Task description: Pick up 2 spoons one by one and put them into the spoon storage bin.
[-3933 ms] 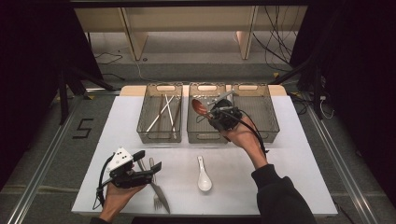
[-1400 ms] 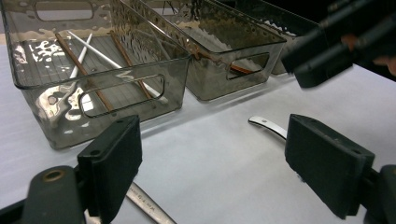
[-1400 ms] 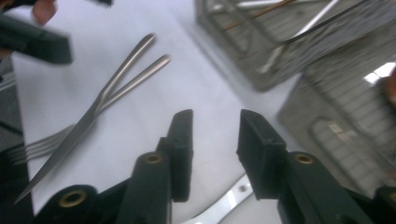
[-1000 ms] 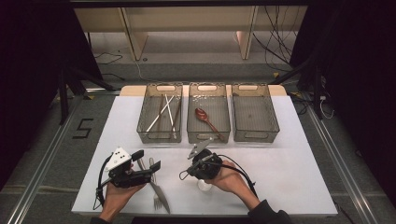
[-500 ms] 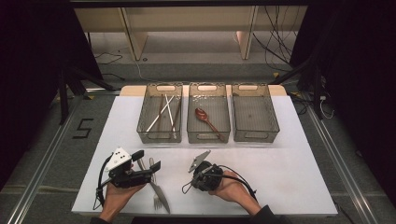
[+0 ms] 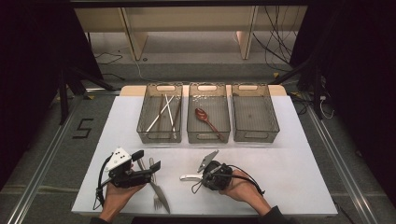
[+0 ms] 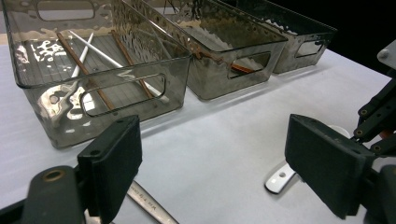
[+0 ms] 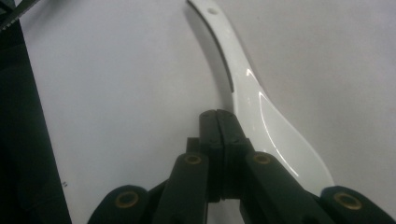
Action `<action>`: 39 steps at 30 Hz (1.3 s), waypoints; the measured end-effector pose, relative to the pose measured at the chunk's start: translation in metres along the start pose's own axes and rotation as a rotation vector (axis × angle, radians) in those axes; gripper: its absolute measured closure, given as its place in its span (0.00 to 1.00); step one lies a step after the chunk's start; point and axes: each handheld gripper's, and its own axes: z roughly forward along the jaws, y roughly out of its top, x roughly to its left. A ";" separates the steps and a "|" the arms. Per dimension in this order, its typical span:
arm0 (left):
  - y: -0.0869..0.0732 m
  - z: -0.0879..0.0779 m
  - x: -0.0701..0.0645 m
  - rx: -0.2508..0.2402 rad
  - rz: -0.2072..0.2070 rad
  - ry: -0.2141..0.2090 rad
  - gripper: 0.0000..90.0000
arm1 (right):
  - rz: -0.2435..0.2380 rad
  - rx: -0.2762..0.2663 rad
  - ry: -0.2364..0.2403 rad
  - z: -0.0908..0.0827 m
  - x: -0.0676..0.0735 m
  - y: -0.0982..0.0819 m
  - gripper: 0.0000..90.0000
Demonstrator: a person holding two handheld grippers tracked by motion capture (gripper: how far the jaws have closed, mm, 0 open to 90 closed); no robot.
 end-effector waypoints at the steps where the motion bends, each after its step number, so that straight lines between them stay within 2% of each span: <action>1: 0.000 0.000 0.000 0.002 0.001 0.001 0.21 | -0.001 0.002 0.000 0.000 0.000 0.000 1.00; 4: 0.000 0.000 -0.001 0.003 0.003 0.001 0.21 | -0.013 0.006 0.001 0.001 0.002 0.001 1.00; 8: 0.000 0.000 0.000 0.001 0.000 0.000 0.21 | -0.035 -0.030 -0.001 -0.005 0.008 0.007 0.98; 13: 0.000 0.000 0.001 -0.004 0.001 0.001 0.21 | -0.071 -0.057 -0.023 -0.013 0.007 0.018 0.82; 18: 0.000 -0.001 0.001 -0.006 0.002 0.000 0.21 | -0.077 -0.055 -0.012 -0.007 0.000 0.026 0.64; 21: 0.000 -0.001 0.001 -0.007 0.002 0.000 0.21 | -0.077 -0.036 -0.009 -0.001 -0.003 0.029 0.58; 28: 0.000 0.000 0.001 -0.006 0.002 0.000 0.21 | -0.078 -0.022 0.006 0.007 -0.007 0.033 0.52; 34: 0.000 -0.001 0.001 -0.008 0.000 0.000 0.20 | -0.096 0.006 0.017 0.014 -0.009 0.035 0.52; 39: 0.000 -0.001 0.001 -0.008 -0.002 0.001 0.20 | -0.105 0.030 0.025 0.018 -0.009 0.035 0.57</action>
